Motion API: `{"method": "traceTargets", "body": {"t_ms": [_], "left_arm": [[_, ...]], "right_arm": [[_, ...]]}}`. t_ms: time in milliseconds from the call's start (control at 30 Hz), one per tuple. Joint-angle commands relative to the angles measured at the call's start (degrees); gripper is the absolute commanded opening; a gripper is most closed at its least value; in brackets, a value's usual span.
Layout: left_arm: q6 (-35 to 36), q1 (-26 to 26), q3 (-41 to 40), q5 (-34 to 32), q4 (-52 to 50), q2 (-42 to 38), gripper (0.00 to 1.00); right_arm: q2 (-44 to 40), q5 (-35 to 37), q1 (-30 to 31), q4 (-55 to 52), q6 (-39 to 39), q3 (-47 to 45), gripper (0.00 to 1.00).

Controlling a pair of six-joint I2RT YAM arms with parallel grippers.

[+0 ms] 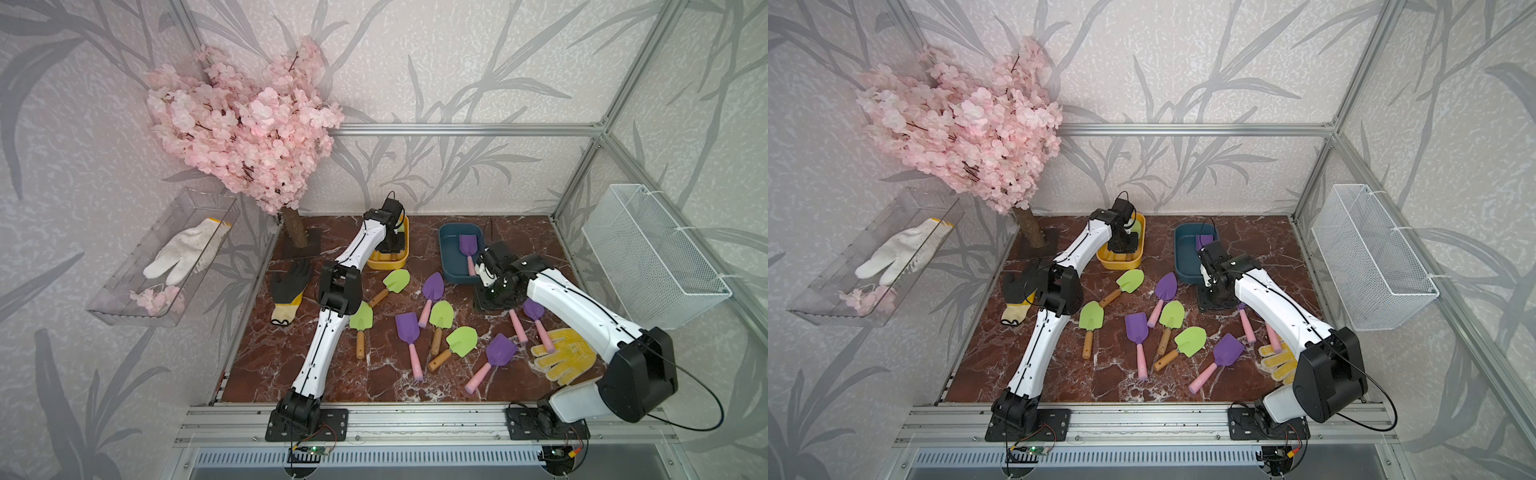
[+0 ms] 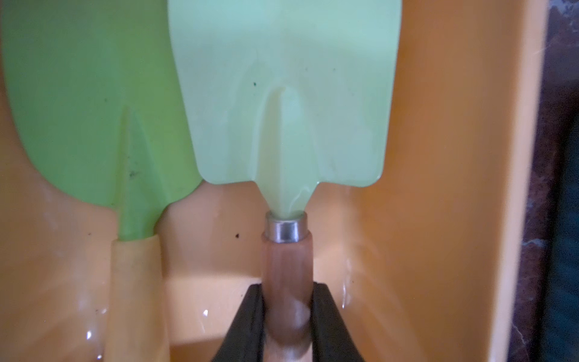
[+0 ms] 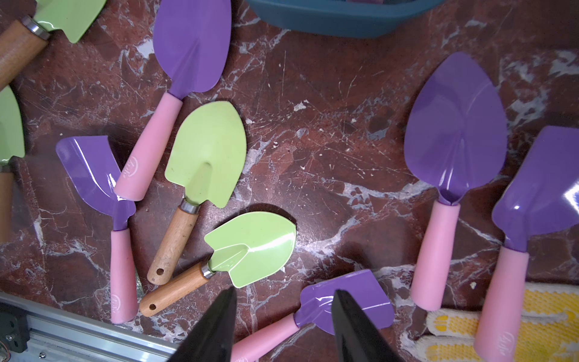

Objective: Sort the small shovels by color and place them into the storage box
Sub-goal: Place the shovel in the storage box.

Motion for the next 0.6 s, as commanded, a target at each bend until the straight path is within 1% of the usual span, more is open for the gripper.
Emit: {"method": "traceTargets", "body": {"t_ms": [0, 267, 567], "left_arm": [[0.7, -0.4, -0.2, 1.0, -0.2, 1.3, 0.19], [1.0, -0.8, -0.1, 0.8, -0.9, 2.0, 0.21], [0.7, -0.8, 0.5, 0.6, -1.4, 2.5, 0.26]], "right_arm": [[0.0, 0.2, -0.2, -0.1, 0.2, -0.5, 0.54], [0.3, 0.0, -0.2, -0.2, 0.2, 0.1, 0.54], [0.3, 0.2, -0.1, -0.4, 0.1, 0.5, 0.54]]}}
